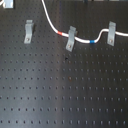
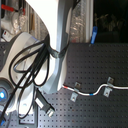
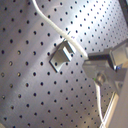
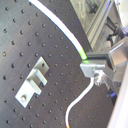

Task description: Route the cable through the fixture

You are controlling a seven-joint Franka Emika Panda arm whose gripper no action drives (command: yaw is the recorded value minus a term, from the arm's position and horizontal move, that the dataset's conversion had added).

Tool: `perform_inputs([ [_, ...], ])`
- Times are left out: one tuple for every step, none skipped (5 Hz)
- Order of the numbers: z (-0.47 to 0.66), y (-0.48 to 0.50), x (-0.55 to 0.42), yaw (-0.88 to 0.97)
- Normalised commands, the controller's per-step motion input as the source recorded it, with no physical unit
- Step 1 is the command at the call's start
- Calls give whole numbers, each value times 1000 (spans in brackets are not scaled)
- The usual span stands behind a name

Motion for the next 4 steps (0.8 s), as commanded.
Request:
perform_inputs([
  [-1, -17, 0, 0],
  [342, 197, -59, 0],
  [413, 497, -126, 0],
  [314, 539, -107, 0],
])
